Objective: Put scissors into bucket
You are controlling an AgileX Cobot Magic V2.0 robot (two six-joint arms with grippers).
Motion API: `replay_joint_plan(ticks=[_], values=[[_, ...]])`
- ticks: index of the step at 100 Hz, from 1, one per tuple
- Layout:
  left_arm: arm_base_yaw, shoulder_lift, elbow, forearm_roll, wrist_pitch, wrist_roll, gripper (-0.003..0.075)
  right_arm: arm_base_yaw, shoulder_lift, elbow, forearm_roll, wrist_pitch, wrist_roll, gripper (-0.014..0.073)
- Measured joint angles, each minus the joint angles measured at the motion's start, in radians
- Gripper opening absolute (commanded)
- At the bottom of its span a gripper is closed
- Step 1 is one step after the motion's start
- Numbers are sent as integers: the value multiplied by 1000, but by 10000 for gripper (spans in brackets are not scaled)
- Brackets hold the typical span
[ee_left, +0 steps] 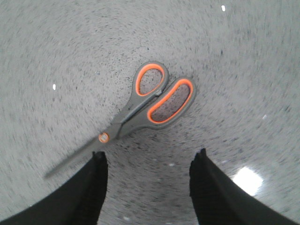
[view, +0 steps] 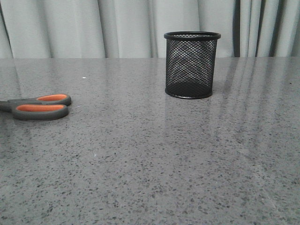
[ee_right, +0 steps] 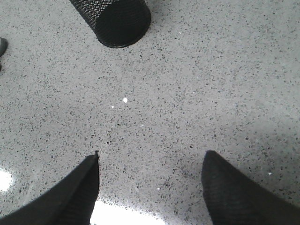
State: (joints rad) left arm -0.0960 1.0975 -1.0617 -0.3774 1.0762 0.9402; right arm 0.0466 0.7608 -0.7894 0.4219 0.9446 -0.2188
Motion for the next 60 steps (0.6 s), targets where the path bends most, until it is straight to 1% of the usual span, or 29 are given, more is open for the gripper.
replay_joint_plan(ticks=[8,13,29,41,60], values=[[0,55,-13,0,0,158,372,10,0,0,0,0,-2,424],[0,90,-20,0,0,229,372,15,0,0,0,0,-2,424],[-3,202,-45,7,2,387,372,31,0,0,0,0,-2,424],[-32,282,-79,74,7,459,372,42,0,0,0,0,-2,424],[-100,398,-159,206,26,491,372,45,0,0,2,0,-2,424]])
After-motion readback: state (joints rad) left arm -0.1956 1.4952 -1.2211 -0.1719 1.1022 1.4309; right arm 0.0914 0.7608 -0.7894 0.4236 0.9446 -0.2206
